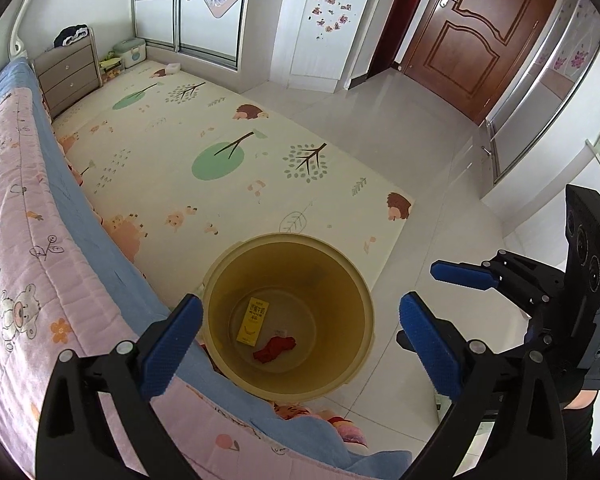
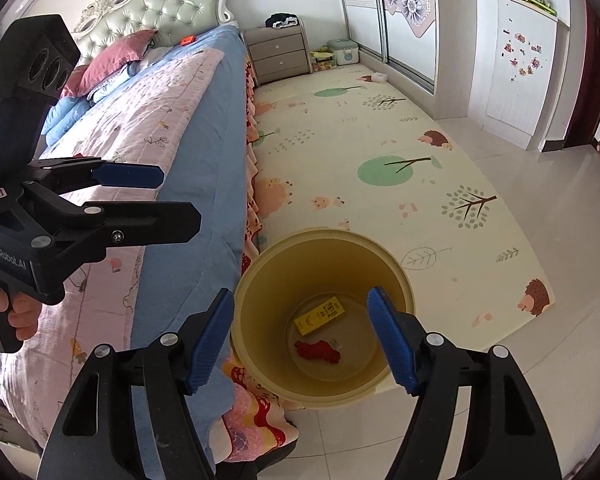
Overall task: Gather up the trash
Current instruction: 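Move both tools back over the bed toward the remaining trash, then grasp the blue drink box with the left tool while the right tool grasps the brown knit sock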
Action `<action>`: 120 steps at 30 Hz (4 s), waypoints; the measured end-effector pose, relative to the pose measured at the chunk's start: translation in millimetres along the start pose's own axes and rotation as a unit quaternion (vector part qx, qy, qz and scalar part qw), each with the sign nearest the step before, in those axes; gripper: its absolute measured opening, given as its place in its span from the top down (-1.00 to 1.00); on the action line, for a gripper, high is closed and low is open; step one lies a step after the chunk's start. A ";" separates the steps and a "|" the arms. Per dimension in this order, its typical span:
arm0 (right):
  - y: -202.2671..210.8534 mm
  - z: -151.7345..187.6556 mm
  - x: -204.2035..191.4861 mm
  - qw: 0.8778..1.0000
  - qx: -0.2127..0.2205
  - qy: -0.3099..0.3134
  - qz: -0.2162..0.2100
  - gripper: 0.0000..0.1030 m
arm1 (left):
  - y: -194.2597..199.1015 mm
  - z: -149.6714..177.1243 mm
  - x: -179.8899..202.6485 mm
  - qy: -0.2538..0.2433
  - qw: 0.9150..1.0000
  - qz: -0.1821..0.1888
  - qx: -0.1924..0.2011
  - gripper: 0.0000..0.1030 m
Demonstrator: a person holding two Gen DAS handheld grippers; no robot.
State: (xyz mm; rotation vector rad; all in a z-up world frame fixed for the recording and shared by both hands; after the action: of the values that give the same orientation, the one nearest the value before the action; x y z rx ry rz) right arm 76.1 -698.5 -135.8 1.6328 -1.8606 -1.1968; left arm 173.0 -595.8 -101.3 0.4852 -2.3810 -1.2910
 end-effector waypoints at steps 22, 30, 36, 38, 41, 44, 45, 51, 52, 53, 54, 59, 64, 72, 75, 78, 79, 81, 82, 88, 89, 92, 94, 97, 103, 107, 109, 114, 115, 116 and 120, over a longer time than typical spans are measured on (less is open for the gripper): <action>52.4 -12.6 -158.4 0.991 0.056 0.114 -0.046 -0.31 | 152.3 80.6 -67.5 0.017 0.993 -0.076 0.089 -0.91; 45.4 -1.4 -250.7 0.980 0.051 0.163 -0.100 -0.31 | 218.5 152.8 -118.4 0.040 0.984 -0.131 0.115 -0.91; 40.2 9.4 -320.4 0.969 0.046 0.197 -0.141 -0.31 | 266.9 207.2 -153.0 0.054 0.975 -0.169 0.132 -0.91; 36.9 14.6 -340.1 0.966 0.041 0.207 -0.150 -0.31 | 280.1 225.6 -160.5 0.052 0.973 -0.179 0.133 -0.91; 31.6 23.5 -364.2 0.962 0.034 0.220 -0.161 -0.31 | 297.8 253.5 -175.2 0.054 0.970 -0.197 0.132 -0.91; 25.4 29.8 -387.3 0.958 0.027 0.228 -0.171 -0.31 | 311.8 279.2 -192.6 0.070 0.967 -0.207 0.131 -0.91; 24.4 33.3 -393.8 0.957 0.024 0.230 -0.175 -0.31 | 316.0 286.6 -199.3 0.077 0.966 -0.212 0.130 -0.91; 13.8 46.8 -431.3 0.950 0.009 0.252 -0.186 -0.31 | 336.9 329.4 -234.9 0.094 0.960 -0.235 0.122 -0.91; 12.2 48.1 -436.8 0.948 0.007 0.257 -0.187 -0.31 | 340.2 335.3 -240.1 0.096 0.959 -0.237 0.121 -0.91; 10.6 48.9 -442.4 0.947 0.006 0.260 -0.187 -0.31 | 343.0 340.2 -244.9 0.097 0.960 -0.236 0.119 -0.91; 8.8 48.8 -447.6 0.946 0.004 0.263 -0.188 -0.31 | 345.7 344.1 -248.4 0.098 0.960 -0.235 0.120 -0.91; 0.4 47.7 -466.6 0.944 -0.002 0.264 -0.198 -0.31 | 351.6 354.8 -265.2 0.078 0.965 -0.222 0.112 -0.91; -7.1 46.5 -478.6 0.944 -0.008 0.266 -0.195 -0.31 | 343.3 357.3 -279.9 0.042 0.973 -0.207 0.090 -0.91; -24.5 42.5 -489.9 0.943 -0.021 0.273 -0.188 -0.31 | 325.7 362.9 -315.9 0.045 0.982 -0.172 0.067 -0.91; -32.6 39.8 -494.0 0.943 -0.026 0.274 -0.189 -0.31 | 317.2 369.0 -328.8 0.066 0.982 -0.164 0.060 -0.91; -40.7 36.6 -496.9 0.942 -0.032 0.274 -0.190 -0.31 | 308.2 375.7 -335.6 0.076 0.983 -0.160 0.048 -0.75; -42.9 35.5 -497.9 0.942 -0.032 0.275 -0.188 -0.31 | 306.6 377.2 -336.6 0.076 0.983 -0.161 0.045 -0.62; -47.8 32.8 -500.1 0.942 -0.034 0.278 -0.187 -0.31 | 304.9 379.1 -337.6 0.076 0.983 -0.160 0.040 -0.53; -50.2 30.9 -501.0 0.942 -0.035 0.278 -0.187 -0.31 | 305.8 379.3 -337.2 0.076 0.984 -0.158 0.041 -0.44; -69.0 16.5 -506.5 0.946 -0.042 0.261 -0.186 -0.31 | 310.2 384.5 -337.6 0.094 0.981 -0.164 0.045 -0.04; -72.4 14.6 -507.3 0.947 -0.043 0.258 -0.186 -0.31 | 310.9 385.4 -336.6 0.095 0.980 -0.170 0.045 -0.03; -80.3 10.1 -512.0 0.948 -0.044 0.255 -0.187 -0.31 | 314.4 388.2 -330.7 0.091 0.977 -0.185 0.050 0.04; -84.2 6.3 -515.1 0.948 -0.045 0.252 -0.189 -0.31 | 317.1 389.6 -327.4 0.093 0.977 -0.186 0.054 0.08; -90.1 -1.2 -518.9 0.951 -0.045 0.241 -0.190 -0.31 | 320.1 391.7 -324.4 0.100 0.976 -0.185 0.056 0.08; -103.7 -6.1 -520.4 0.952 -0.059 0.239 -0.182 0.32 | 324.9 395.9 -317.5 0.111 0.974 -0.184 0.072 0.08; -95.1 0.4 -517.5 0.951 -0.041 0.252 -0.176 0.45 | 329.0 400.8 -311.4 0.123 0.972 -0.181 0.081 0.09; -90.0 2.3 -511.3 0.951 -0.038 0.249 -0.179 0.46 | 331.1 402.7 -306.7 0.129 0.971 -0.182 0.081 0.09; -71.9 5.6 -484.9 0.953 -0.028 0.231 -0.192 0.46 | 338.2 402.0 -283.6 0.129 0.971 -0.178 0.092 0.09; -67.4 5.8 -478.1 0.954 -0.025 0.226 -0.195 0.46 | 339.1 400.7 -278.0 0.128 0.972 -0.174 0.095 0.09; -62.9 6.1 -472.1 0.954 -0.023 0.222 -0.198 0.46 | 339.1 398.5 -272.3 0.127 0.972 -0.170 0.097 0.09; -42.9 5.5 -443.6 0.957 -0.010 0.210 -0.198 0.46 | 333.7 381.1 -246.0 0.114 0.975 -0.156 0.104 0.09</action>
State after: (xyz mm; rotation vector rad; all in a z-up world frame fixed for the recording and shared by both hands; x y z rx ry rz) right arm 206.9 -278.1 -67.0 2.1186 -1.2951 -0.9029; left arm 161.2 -35.1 -50.9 1.0489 -2.3158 -1.0398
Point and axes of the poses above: each gripper's, at about its wrist camera, not at the fingertips, and y roughly against the way its jaws point, x to its right, z to its underside, the point moved 4 cm from there along -y, roughly the way its jaws point, and after that the axes turned 2 degrees about -y, right-handed, at the moved point
